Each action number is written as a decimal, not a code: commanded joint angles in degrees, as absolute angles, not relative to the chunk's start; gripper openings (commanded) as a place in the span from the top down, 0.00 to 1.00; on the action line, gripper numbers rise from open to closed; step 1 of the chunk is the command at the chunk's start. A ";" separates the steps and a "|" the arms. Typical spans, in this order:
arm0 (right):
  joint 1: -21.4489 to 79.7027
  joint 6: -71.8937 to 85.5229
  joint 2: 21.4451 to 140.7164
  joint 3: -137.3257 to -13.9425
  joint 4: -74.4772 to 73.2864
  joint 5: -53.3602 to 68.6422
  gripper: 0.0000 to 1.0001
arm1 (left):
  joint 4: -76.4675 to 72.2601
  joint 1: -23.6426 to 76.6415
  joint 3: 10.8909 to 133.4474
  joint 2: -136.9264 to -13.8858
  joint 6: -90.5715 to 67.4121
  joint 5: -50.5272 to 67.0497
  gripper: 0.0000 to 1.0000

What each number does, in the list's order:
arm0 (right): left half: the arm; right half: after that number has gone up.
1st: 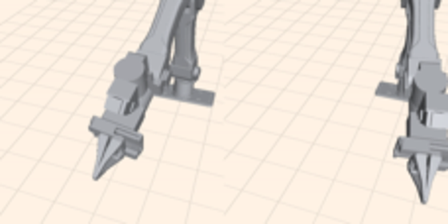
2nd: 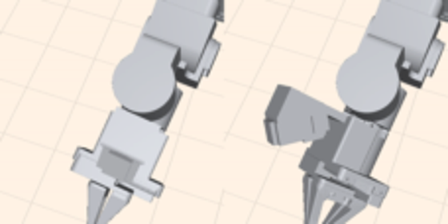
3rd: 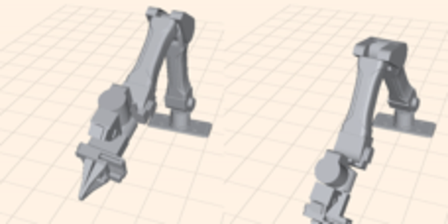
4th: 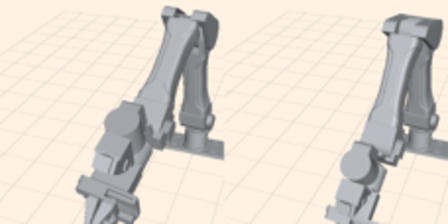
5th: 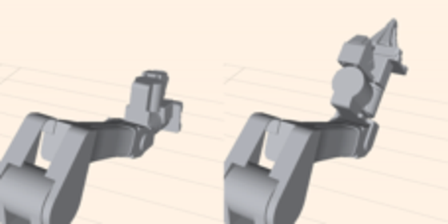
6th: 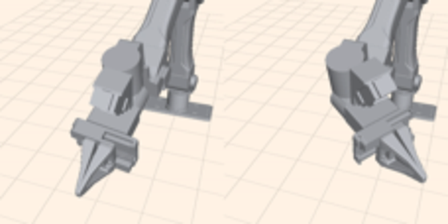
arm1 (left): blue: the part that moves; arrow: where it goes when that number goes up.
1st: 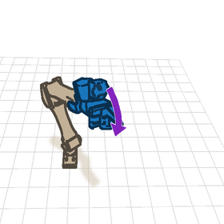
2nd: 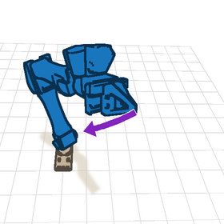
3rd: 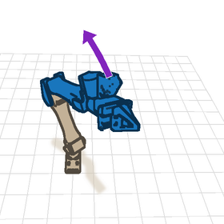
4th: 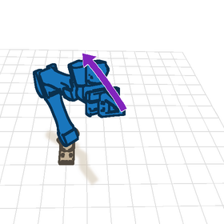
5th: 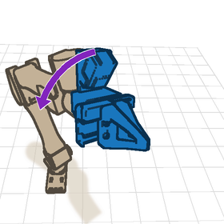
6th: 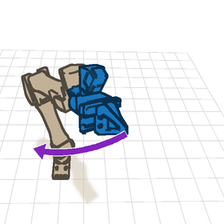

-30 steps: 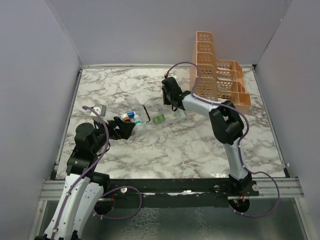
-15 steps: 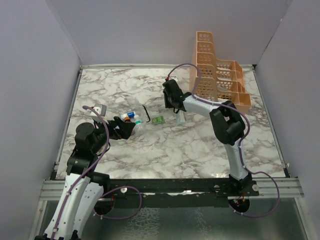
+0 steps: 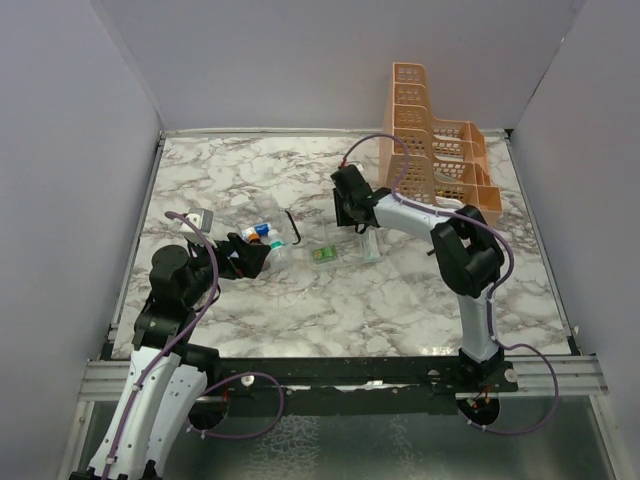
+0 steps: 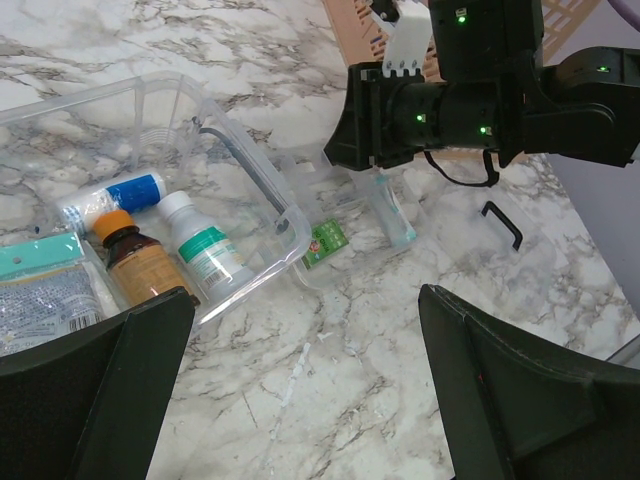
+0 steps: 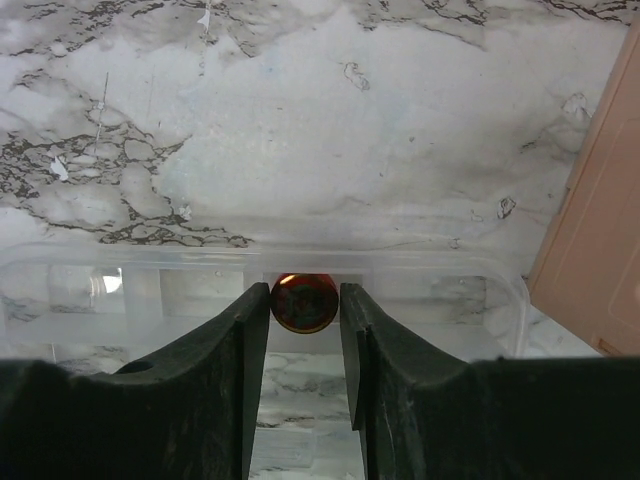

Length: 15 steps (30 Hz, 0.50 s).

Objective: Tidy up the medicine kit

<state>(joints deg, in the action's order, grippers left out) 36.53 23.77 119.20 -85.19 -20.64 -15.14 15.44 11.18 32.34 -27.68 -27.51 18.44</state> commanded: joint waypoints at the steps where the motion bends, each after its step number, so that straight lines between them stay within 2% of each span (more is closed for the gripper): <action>1: 36.56 24.74 116.52 -83.51 -23.76 -13.91 0.59 | 14.29 10.72 32.15 -27.76 -27.21 18.59 0.01; 6: 36.56 24.86 115.98 -84.74 -25.10 -13.84 0.53 | 14.33 10.60 32.20 -27.81 -27.47 18.63 0.01; 15: 36.56 25.05 109.66 -83.02 -23.41 -11.94 0.53 | 14.29 10.58 32.50 -28.23 -27.02 19.06 0.01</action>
<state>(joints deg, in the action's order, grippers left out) 36.53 24.38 116.07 -84.73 -24.29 -14.13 15.44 10.92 32.34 -28.01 -27.51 18.44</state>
